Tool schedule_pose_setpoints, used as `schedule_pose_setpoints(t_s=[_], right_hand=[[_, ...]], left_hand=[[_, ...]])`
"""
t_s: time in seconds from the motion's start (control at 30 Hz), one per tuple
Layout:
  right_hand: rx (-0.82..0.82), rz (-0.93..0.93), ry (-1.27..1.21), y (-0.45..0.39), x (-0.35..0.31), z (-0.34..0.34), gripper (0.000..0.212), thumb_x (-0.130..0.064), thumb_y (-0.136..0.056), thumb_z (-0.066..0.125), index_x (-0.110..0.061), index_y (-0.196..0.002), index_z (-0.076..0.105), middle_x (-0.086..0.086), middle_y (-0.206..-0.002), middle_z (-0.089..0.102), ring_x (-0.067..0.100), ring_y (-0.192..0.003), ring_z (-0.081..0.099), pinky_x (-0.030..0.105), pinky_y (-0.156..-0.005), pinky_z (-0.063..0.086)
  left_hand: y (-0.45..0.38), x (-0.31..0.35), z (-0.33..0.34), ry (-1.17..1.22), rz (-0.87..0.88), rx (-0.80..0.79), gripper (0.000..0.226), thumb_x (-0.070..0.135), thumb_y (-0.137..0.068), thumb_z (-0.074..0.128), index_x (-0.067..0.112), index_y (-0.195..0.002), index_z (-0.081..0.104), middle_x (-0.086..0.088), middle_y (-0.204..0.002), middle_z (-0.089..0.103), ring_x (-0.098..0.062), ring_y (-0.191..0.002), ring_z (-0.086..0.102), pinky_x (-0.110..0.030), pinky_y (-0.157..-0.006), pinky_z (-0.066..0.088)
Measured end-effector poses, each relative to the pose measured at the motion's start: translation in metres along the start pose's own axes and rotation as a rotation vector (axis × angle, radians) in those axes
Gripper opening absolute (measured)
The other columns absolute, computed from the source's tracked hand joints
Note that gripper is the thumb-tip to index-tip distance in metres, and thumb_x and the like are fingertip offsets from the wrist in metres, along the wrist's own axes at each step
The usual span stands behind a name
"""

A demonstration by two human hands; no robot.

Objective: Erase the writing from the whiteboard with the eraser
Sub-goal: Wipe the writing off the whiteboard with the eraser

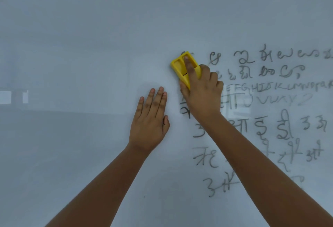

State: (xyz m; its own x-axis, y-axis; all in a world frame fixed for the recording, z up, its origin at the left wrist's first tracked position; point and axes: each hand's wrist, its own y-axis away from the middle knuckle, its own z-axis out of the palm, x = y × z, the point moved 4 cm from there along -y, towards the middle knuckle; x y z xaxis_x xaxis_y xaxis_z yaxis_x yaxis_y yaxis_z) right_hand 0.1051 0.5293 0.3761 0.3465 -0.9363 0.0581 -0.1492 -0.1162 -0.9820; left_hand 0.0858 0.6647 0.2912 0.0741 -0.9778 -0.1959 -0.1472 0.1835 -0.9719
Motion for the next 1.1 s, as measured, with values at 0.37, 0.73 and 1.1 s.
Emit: schedule_pose_setpoints(t_s=[0.37, 0.73, 1.1], right_hand=[[0.021, -0.015, -0.007, -0.007, 0.003, -0.001, 0.056, -0.045, -0.093, 0.038, -0.031, -0.144, 0.020, 0.017, -0.128, 0.047, 0.035, -0.091, 0.048, 0.043, -0.070, 0.037], [-0.020, -0.030, -0.011, 0.015, -0.003, 0.000, 0.055, -0.046, -0.093, 0.037, -0.033, -0.144, 0.020, 0.014, -0.129, 0.048, 0.033, -0.089, 0.048, 0.041, -0.067, 0.035], [0.019, -0.023, -0.017, 0.034, 0.008, 0.001, 0.055, -0.043, -0.090, 0.048, -0.028, -0.141, 0.032, 0.018, -0.119, 0.055, 0.035, -0.081, 0.052, 0.041, -0.062, 0.041]], left_hand=[[0.003, 0.000, -0.002, 0.006, -0.026, 0.028, 0.057, 0.021, -0.089, 0.036, -0.001, -0.141, 0.034, -0.016, -0.148, 0.035, -0.028, -0.138, 0.028, -0.043, -0.113, 0.022], [0.005, -0.003, -0.005, 0.029, -0.130, 0.042, 0.060, 0.014, -0.083, 0.034, -0.006, -0.140, 0.036, -0.020, -0.147, 0.035, -0.031, -0.137, 0.029, -0.043, -0.113, 0.021], [0.005, -0.003, -0.004, 0.029, -0.121, 0.061, 0.060, 0.013, -0.083, 0.035, -0.004, -0.141, 0.034, -0.018, -0.148, 0.035, -0.029, -0.138, 0.028, -0.042, -0.114, 0.020]])
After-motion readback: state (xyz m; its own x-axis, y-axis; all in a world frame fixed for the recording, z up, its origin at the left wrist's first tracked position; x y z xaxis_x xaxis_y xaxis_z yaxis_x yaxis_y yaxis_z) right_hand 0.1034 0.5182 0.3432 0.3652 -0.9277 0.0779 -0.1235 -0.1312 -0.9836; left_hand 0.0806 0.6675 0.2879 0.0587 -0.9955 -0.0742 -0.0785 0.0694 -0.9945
